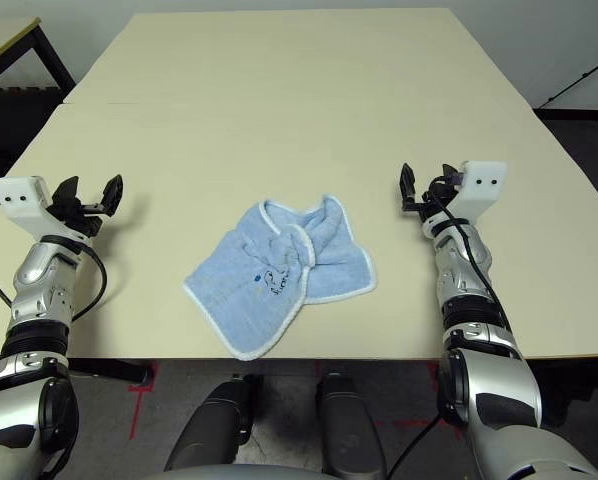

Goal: Fold the towel and set it aside.

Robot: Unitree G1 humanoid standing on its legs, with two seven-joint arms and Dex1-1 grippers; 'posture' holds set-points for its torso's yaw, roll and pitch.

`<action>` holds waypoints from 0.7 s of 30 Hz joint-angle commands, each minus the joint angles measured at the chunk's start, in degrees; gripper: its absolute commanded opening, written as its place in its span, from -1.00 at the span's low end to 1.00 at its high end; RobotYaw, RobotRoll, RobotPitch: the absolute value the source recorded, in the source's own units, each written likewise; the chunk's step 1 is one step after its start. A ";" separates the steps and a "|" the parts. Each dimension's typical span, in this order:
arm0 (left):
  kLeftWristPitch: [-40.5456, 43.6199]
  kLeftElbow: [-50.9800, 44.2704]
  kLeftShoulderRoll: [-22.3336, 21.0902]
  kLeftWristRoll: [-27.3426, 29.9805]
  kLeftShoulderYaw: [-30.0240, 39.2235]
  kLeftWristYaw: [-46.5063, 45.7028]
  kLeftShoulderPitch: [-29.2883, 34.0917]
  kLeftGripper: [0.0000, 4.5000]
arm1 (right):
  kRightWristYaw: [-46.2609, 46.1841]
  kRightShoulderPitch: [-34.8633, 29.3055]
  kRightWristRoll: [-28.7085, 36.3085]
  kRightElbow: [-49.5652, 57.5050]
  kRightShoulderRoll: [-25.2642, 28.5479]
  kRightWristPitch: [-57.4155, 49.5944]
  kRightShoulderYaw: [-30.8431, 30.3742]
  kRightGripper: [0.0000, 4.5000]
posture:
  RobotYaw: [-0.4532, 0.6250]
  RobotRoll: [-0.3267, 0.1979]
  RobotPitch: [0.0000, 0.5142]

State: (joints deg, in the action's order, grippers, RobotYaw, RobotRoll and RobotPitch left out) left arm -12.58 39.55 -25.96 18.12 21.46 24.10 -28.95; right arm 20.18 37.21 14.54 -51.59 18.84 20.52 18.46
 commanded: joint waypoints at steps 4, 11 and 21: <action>1.26 0.47 -0.76 -0.33 -0.66 1.48 0.60 1.00 | -0.13 -1.18 0.34 1.13 -0.42 -0.79 0.03 0.98 | -0.16 0.25 -0.50; 2.29 0.80 -2.90 -0.25 -1.66 6.72 0.80 1.00 | 0.41 -1.77 0.29 2.02 -0.06 -1.33 -0.07 0.98 | -0.16 0.25 -0.50; 9.23 -7.58 -6.97 2.82 -5.59 22.96 -0.41 1.00 | 7.34 -1.06 0.11 1.14 1.47 -4.09 -1.89 0.98 | -0.03 0.25 -0.49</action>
State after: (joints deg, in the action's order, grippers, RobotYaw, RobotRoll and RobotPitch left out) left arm -5.97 33.46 -32.20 20.17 17.17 44.43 -29.66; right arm 26.32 36.44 14.44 -50.65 19.82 17.23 16.95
